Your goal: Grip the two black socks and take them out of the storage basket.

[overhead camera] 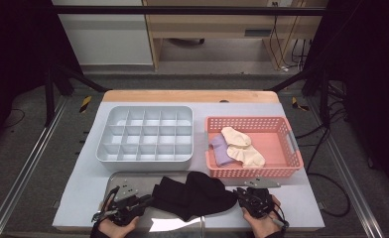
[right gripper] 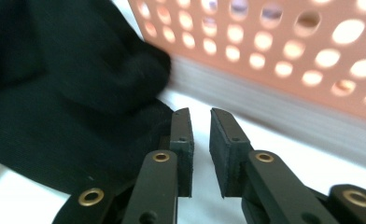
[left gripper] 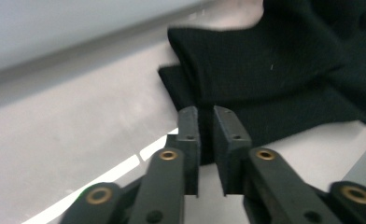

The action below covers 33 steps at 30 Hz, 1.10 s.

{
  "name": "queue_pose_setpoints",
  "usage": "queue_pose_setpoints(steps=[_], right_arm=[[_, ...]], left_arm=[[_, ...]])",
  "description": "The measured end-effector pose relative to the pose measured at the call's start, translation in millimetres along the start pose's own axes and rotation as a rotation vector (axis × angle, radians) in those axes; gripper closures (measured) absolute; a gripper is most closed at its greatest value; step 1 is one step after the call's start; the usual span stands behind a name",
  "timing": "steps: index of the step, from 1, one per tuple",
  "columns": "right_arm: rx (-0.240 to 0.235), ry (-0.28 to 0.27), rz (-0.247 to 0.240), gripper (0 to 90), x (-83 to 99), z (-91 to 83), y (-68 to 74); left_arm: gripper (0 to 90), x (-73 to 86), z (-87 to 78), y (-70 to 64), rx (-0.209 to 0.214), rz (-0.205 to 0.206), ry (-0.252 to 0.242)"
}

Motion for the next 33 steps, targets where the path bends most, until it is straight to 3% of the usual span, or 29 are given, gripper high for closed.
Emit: queue_pose_setpoints(steps=[3, 6, 8, 12, 22, 27, 33], right_arm=[[-0.020, -0.079, 0.014, 76.6, -11.4, -8.7, -1.5], [-0.034, -0.118, 0.007, 75.4, -19.9, -11.9, -2.2], [-0.054, -0.134, 0.012, 75.3, -25.8, -12.3, -0.4], [-0.094, -0.142, 0.016, 74.9, -35.2, -5.8, 5.9], [-0.113, -0.079, 0.011, 74.5, -38.8, 22.8, 10.7], [-0.134, -0.037, 0.015, 76.5, -31.0, 33.1, 14.9], [-0.121, -0.008, -0.006, 86.7, -25.9, 37.2, 17.6]], left_arm=[[73.0, -12.7, -8.7, 2.9, 0.019, -0.031, -0.053], [70.2, -23.6, -13.3, 5.8, 0.021, -0.046, -0.081], [70.1, -30.0, -13.5, 5.9, 0.027, -0.060, -0.091], [71.0, -35.5, -4.5, 2.2, 0.014, -0.043, -0.073], [76.8, -30.5, 26.0, 0.6, -0.023, -0.059, -0.007], [80.1, -25.6, 32.7, -5.0, -0.030, -0.028, 0.006], [84.6, -23.7, 33.9, -5.9, -0.048, 0.004, 0.011]])
Point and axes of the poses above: each handheld gripper's, and its own axes: z roughly forward along the jaws, x roughly out of its underside, y roughly to its left, the point moved 9 cm from there along z, roughly forward along the jaws, and after that the axes turned 11 degrees about -z, right-handed, at the moved point
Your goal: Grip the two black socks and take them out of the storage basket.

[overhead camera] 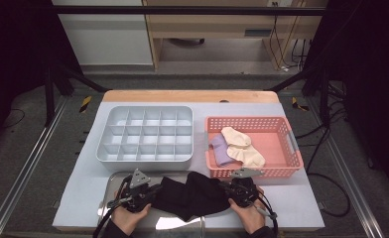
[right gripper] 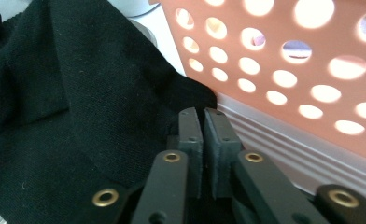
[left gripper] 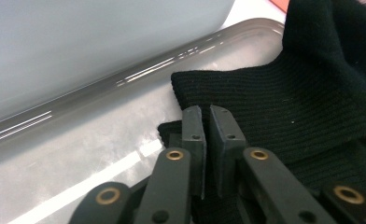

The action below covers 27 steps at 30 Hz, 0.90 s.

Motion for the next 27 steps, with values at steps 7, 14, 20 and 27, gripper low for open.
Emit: queue_pose_setpoints(steps=[7, 14, 20, 27], right_arm=[[0.003, -0.054, 0.014, 87.6, -6.1, -11.9, -1.6], [0.000, -0.140, 0.010, 87.7, -15.1, -39.1, -0.5], [0.001, -0.196, -0.014, 87.7, -23.9, -65.7, 6.2], [-0.019, -0.198, 0.004, 87.7, -14.7, -83.9, 12.5]], left_arm=[[88.0, -3.8, -6.2, -1.0, 0.014, 0.004, -0.024], [88.1, -14.9, -33.5, 0.6, 0.070, -0.040, -0.095], [88.1, -15.5, -51.1, 2.1, 0.112, -0.059, -0.094], [88.0, -13.3, -60.8, 6.5, 0.129, -0.066, -0.087]])
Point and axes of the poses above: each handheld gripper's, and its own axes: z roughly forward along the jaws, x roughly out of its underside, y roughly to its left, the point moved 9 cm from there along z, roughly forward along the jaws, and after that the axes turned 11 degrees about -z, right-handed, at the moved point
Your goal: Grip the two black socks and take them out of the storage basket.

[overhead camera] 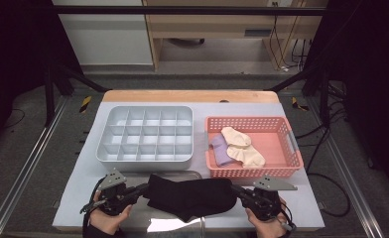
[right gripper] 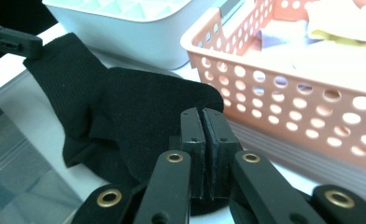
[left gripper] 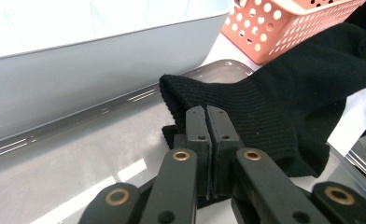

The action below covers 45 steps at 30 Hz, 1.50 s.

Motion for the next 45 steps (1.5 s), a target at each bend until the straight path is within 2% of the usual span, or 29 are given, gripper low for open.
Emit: queue_pose_setpoints(steps=[7, 12, 15, 16, 19, 23, 26, 29, 31, 33, 38, 40, 43, 45], right_arm=[[-0.021, 0.011, 0.020, 87.8, 5.4, -7.8, 4.2], [-0.001, 0.065, 0.042, 87.6, 18.8, 0.5, -3.9], [0.044, 0.109, 0.019, 87.2, 29.2, 10.3, -12.7], [0.049, 0.118, 0.021, 87.1, 31.0, 12.5, -13.2], [0.077, 0.135, -0.015, 86.4, 34.8, 19.7, -17.7], [0.085, 0.170, -0.012, 81.5, 40.7, 29.7, -20.8], [0.107, 0.123, -0.039, 76.2, 30.9, 26.4, -19.4], [0.098, 0.047, -0.060, 76.1, 13.3, 19.1, -10.3], [0.056, 0.025, -0.070, 76.7, 5.2, 20.8, 1.8], [-0.017, 0.030, -0.081, 76.9, 2.3, 31.0, 19.9], [-0.113, 0.083, -0.101, 75.2, 10.0, 61.9, 50.6], [-0.113, 0.095, -0.119, 71.8, 14.1, 72.6, 56.1], [-0.109, 0.129, -0.127, 72.2, 23.0, 84.3, 59.2], [-0.088, 0.128, -0.140, 76.7, 24.8, 85.0, 58.8]], left_arm=[[88.1, 5.9, -2.7, -2.9, 0.019, 0.005, 0.023], [88.0, 14.4, 8.5, -2.3, 0.006, 0.009, 0.058], [88.0, 20.9, 19.5, -1.4, -0.011, 0.017, 0.082], [88.0, 22.3, 22.0, -1.0, -0.019, 0.021, 0.086], [88.0, 25.6, 28.4, 0.7, -0.047, 0.042, 0.095], [88.0, 26.1, 28.9, 1.6, -0.062, 0.062, 0.089], [87.9, 25.8, 29.1, 1.9, -0.063, 0.067, 0.083], [87.9, 26.2, 30.0, 1.8, -0.063, 0.066, 0.081], [87.8, 26.4, 30.3, 1.9, -0.064, 0.068, 0.079], [87.8, 26.4, 30.4, 1.9, -0.066, 0.070, 0.077], [87.8, 26.4, 30.4, 1.7, -0.069, 0.077, 0.072], [87.8, 26.3, 30.7, 1.5, -0.071, 0.076, 0.069], [87.8, 27.0, 31.5, 0.5, -0.072, 0.075, 0.070], [87.7, 27.6, 32.2, 0.6, -0.077, 0.079, 0.074]])
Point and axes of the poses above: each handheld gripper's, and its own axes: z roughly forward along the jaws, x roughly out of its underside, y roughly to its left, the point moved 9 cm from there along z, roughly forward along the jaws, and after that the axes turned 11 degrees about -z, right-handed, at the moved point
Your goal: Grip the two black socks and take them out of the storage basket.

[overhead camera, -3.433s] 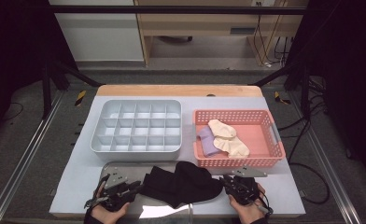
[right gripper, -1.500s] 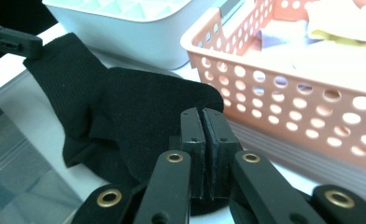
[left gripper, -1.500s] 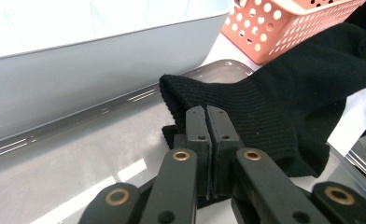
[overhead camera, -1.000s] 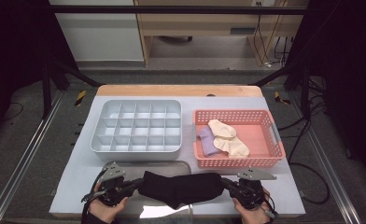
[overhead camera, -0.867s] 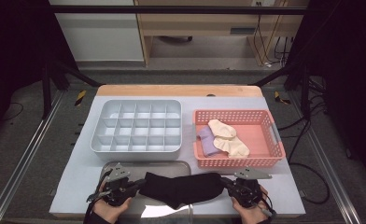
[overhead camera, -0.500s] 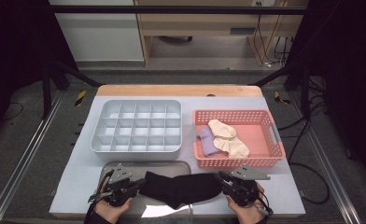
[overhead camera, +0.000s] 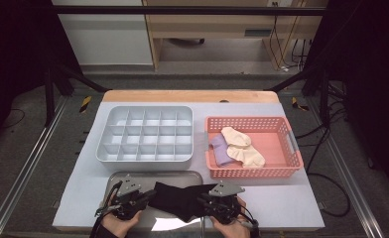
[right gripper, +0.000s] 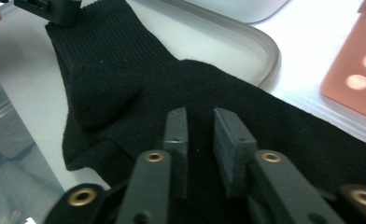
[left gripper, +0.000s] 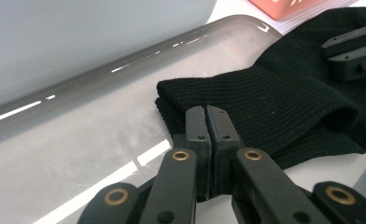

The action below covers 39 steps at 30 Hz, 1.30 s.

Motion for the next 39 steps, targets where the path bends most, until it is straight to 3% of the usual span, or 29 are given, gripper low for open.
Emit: queue_pose_setpoints(steps=[4, 7, 10, 16, 23, 27, 34, 37, 39], right_arm=[[0.003, 0.006, 0.008, 88.2, -0.5, -2.5, -1.0], [-0.001, 0.000, 0.003, 88.4, -2.6, -4.7, 0.5], [-0.031, -0.046, 0.024, 87.1, -10.2, -12.7, 1.5], [-0.050, -0.075, 0.028, 89.0, -18.9, -23.9, 2.6], [-0.105, -0.100, 0.071, 89.0, -25.3, -41.2, 6.2], [-0.119, -0.076, 0.066, 88.8, -22.6, -40.3, 8.4], [-0.101, -0.021, 0.057, 82.4, -9.2, -24.6, 8.2], [-0.083, -0.032, 0.044, 76.9, -10.3, -24.7, 7.0], [-0.067, -0.071, 0.054, 74.7, -15.8, -32.3, 0.9]], left_arm=[[87.8, -0.4, 0.1, -0.4, 0.001, -0.004, -0.005], [87.8, -1.7, -1.2, 0.6, 0.000, -0.008, -0.013], [87.8, -3.1, -3.1, 1.8, 0.009, -0.025, -0.018], [87.8, -6.1, -7.1, 1.0, 0.054, -0.055, -0.028], [87.8, -9.0, -16.2, -0.3, 0.096, -0.082, -0.034], [87.8, -6.7, -14.7, -0.8, 0.083, -0.068, -0.019], [87.7, -0.2, -6.5, 2.1, 0.002, -0.006, 0.004], [87.7, 0.1, -5.7, 1.9, 0.002, -0.002, -0.001], [87.6, 0.5, -5.5, 2.5, 0.004, 0.004, -0.007]])
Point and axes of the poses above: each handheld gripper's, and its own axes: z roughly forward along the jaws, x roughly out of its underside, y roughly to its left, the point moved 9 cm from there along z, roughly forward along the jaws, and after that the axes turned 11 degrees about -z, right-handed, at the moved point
